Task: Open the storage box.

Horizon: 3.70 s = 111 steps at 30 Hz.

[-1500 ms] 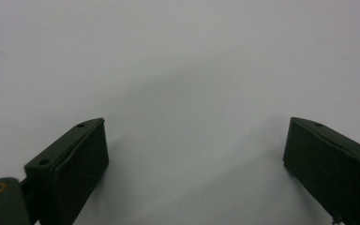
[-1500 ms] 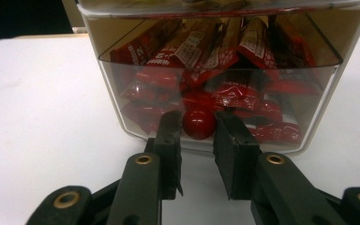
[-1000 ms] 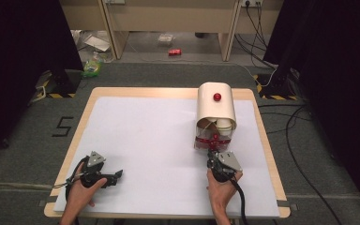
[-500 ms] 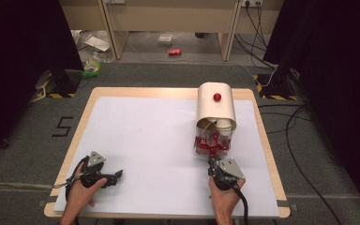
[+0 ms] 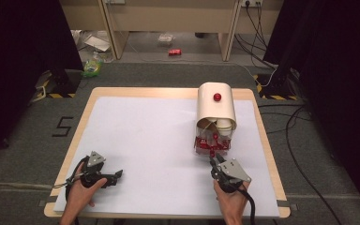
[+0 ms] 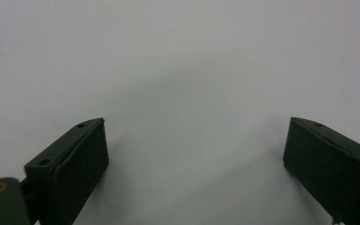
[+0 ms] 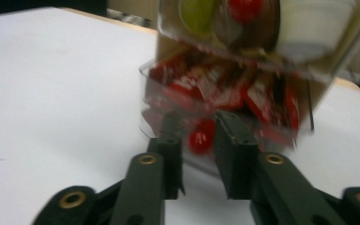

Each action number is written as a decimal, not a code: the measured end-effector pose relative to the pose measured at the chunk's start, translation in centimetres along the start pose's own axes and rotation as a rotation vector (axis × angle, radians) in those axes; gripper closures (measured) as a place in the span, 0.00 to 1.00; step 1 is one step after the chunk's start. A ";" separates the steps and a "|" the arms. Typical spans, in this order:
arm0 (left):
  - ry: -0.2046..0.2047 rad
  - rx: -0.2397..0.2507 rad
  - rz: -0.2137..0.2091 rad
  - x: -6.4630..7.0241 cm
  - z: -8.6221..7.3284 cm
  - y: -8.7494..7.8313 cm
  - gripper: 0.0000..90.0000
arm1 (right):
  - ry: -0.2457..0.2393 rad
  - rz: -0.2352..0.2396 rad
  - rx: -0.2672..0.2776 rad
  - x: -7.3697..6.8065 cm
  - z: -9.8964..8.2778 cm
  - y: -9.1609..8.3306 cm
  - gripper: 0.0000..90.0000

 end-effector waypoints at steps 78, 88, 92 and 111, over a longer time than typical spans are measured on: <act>0.000 0.001 0.000 0.0 0.0 0.0 0.07 | -0.171 0.357 -0.038 -0.2 -0.9 -2.8 0.70; 0.000 0.001 0.001 0.0 0.0 0.0 0.07 | -0.062 0.259 -0.043 2.3 -0.4 -3.0 0.63; 0.000 0.001 0.001 0.0 0.0 0.0 0.07 | -0.051 0.240 -0.056 2.7 -0.2 -2.8 0.61; 0.000 -0.001 0.000 0.0 0.0 0.0 0.07 | -0.009 0.241 -0.137 3.5 1.1 0.0 0.55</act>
Point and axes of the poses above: each handheld gripper's, and its own axes: y roughly forward along the jaws, z roughly out of its top, x roughly to its right, the point moved 3 cm from there along y, roughly forward along the jaws, and after that the axes turned 10 degrees about -y, right-handed, at the moved point
